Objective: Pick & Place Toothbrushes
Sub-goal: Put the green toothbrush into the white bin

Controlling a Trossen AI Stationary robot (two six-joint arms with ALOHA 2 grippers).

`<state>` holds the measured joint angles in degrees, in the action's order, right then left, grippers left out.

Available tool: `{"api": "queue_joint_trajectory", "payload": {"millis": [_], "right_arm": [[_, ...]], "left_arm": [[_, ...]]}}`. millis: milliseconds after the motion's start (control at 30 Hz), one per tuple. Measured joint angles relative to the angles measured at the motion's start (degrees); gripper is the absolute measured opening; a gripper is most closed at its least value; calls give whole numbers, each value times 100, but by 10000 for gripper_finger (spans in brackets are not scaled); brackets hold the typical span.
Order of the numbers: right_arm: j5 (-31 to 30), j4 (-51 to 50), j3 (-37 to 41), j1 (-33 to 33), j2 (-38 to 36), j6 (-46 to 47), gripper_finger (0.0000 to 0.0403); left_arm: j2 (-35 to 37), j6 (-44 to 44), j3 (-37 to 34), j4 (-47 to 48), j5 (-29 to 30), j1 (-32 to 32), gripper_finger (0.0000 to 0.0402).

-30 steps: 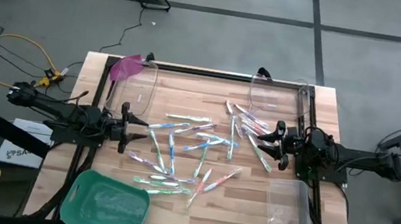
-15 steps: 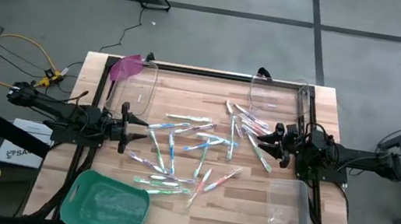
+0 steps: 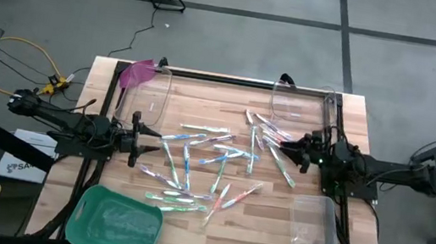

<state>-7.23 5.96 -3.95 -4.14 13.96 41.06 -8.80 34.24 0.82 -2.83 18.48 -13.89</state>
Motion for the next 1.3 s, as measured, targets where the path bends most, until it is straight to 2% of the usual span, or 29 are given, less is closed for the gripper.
{"api": "queue_joint_trajectory", "payload": {"millis": [133, 400, 567, 800, 933, 1100, 1300], "right_arm": [[-80, -218, -668, 2, 588, -36, 177], [-196, -1334, -2251, 55, 2432, -62, 177], [-196, -1657, -2963, 50, 3405, 193, 177], [-184, -2061, -3112, 50, 4369, 564, 177], [-581, -2173, -3112, 50, 4828, 786, 177], [-1032, -2021, -3112, 46, 5438, 1009, 177], [-1088, -1454, -3112, 24, 6286, 1017, 177]], "left_arm": [[-1, 0, 0, -1, 0, -1, 203], [0, -163, 0, -9, 0, -2, 203], [0, -219, -1, -46, 0, -1, 203], [-32, -189, -2, -553, 2, -2, 203], [-35, -131, -1, -662, 15, 0, 203], [-35, -97, -2, -690, 171, 0, 203], [-35, -90, -1, -816, 210, 0, 203]]}}
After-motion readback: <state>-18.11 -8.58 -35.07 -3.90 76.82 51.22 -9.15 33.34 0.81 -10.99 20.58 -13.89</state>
